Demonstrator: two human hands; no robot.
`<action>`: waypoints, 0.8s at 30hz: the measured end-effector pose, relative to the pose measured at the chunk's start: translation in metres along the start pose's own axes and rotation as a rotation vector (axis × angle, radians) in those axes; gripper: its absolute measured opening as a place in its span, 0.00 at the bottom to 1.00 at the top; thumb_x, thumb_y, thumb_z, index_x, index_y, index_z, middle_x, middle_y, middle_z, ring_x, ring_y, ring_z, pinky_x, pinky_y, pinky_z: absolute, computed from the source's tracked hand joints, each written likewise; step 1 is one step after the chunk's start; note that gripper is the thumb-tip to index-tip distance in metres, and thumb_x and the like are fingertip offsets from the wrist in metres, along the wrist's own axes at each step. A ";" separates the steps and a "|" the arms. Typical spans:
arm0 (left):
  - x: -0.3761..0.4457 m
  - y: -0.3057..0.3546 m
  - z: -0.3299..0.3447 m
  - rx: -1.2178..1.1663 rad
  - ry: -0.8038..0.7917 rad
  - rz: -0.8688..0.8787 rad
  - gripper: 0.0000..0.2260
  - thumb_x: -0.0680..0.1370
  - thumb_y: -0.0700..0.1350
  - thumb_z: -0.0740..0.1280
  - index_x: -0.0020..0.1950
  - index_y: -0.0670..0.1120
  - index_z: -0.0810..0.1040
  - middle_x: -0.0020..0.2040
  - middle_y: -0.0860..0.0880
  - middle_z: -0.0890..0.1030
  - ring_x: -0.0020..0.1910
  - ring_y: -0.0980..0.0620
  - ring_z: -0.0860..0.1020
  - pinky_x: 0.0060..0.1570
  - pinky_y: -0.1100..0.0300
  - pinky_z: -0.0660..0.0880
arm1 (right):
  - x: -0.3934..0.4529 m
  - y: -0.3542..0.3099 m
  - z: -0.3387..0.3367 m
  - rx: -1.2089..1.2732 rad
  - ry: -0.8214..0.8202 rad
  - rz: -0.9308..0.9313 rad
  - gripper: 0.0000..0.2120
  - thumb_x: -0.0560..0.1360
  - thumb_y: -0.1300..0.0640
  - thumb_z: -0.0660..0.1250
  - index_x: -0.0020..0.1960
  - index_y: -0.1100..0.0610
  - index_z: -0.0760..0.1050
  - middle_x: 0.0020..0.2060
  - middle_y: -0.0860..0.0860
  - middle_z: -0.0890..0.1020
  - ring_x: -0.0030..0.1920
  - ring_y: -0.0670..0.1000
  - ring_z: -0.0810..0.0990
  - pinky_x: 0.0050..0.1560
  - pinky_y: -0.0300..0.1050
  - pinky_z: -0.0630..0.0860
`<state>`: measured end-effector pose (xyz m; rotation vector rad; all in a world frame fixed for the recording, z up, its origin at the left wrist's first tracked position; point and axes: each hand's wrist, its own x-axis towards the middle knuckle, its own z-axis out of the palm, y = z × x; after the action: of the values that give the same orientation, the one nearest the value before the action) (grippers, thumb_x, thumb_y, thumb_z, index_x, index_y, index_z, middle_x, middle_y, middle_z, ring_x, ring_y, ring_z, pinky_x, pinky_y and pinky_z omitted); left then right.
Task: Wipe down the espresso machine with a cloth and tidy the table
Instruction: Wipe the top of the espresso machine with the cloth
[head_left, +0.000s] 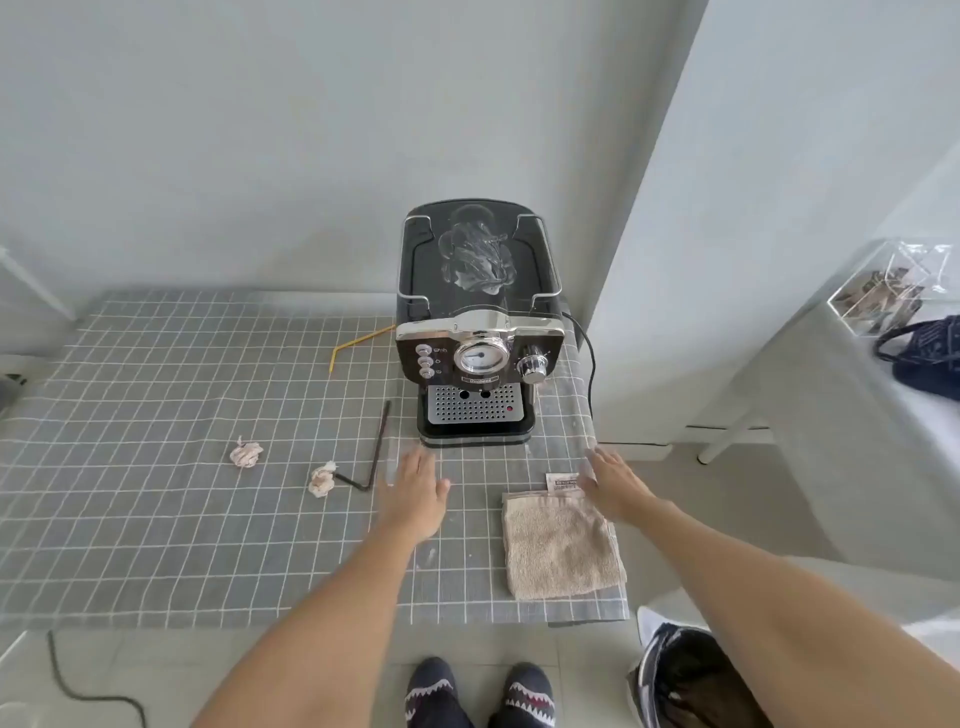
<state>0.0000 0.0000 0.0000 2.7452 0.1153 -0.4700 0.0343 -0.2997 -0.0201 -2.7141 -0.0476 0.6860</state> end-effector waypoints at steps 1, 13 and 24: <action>-0.003 0.008 0.010 0.012 -0.045 0.022 0.25 0.82 0.52 0.51 0.78 0.45 0.51 0.79 0.48 0.49 0.78 0.48 0.46 0.74 0.41 0.50 | -0.005 0.000 0.010 -0.008 -0.020 -0.009 0.26 0.82 0.52 0.54 0.77 0.60 0.56 0.77 0.56 0.59 0.78 0.58 0.54 0.76 0.57 0.55; -0.036 0.055 0.078 0.021 -0.245 0.121 0.36 0.77 0.58 0.61 0.78 0.49 0.45 0.79 0.49 0.44 0.78 0.47 0.44 0.74 0.38 0.48 | -0.040 -0.018 0.025 0.133 0.012 0.117 0.10 0.76 0.52 0.66 0.41 0.57 0.71 0.51 0.58 0.72 0.45 0.55 0.72 0.45 0.45 0.72; -0.055 0.099 0.010 -0.541 -0.119 0.338 0.32 0.66 0.59 0.75 0.68 0.56 0.69 0.68 0.54 0.73 0.67 0.57 0.70 0.69 0.49 0.67 | -0.109 -0.068 -0.103 0.321 -0.054 -0.363 0.17 0.73 0.55 0.69 0.35 0.55 0.62 0.29 0.47 0.65 0.29 0.45 0.61 0.29 0.36 0.62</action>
<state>-0.0409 -0.0968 0.0422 2.1449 -0.2185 -0.4289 -0.0108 -0.2809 0.1370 -2.2955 -0.3979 0.5983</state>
